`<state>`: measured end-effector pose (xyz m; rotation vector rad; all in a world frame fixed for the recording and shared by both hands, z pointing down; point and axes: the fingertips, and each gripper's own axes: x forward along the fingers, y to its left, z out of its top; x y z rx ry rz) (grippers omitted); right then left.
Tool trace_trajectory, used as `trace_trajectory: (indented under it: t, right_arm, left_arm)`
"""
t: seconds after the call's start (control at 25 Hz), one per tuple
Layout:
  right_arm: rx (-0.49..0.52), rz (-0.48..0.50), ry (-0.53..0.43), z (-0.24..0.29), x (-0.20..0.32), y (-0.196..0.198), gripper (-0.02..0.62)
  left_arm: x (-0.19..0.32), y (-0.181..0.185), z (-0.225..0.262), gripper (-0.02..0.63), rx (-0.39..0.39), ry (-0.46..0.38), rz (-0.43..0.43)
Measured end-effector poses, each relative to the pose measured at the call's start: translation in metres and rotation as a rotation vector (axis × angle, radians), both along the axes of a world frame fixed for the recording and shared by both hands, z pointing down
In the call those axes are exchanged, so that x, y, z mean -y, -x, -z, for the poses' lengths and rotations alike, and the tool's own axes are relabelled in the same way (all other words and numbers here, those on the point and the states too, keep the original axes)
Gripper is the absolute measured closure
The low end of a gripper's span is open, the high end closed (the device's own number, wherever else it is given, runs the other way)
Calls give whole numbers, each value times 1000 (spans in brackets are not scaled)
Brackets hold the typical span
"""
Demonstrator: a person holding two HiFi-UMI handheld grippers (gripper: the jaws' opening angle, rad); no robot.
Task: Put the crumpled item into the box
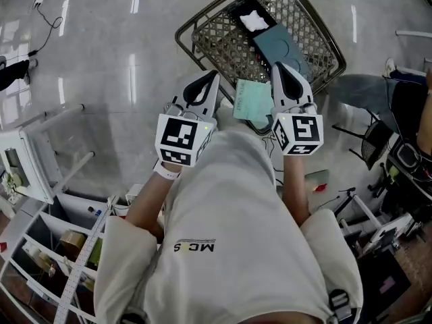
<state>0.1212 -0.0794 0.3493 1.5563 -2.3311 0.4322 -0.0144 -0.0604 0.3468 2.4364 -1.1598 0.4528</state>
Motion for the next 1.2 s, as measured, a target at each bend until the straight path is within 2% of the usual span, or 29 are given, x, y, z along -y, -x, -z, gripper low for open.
trace_trajectory:
  t: [0.2, 0.44, 0.8, 1.2]
  right_arm:
    - [17, -38, -70, 32, -22, 9, 580]
    - [-8, -44, -132, 55, -40, 13, 580]
    - [12, -68, -128, 54, -52, 13, 580]
    - [-12, -56, -162, 61, -51, 11, 580]
  left_arm:
    - [-7, 5, 20, 583, -12, -36, 3]
    - [-11, 7, 34, 583, 0, -85, -25]
    - [-15, 9, 44, 582, -3, -97, -28]
    - [-20, 6, 46, 583, -11, -100, -18]
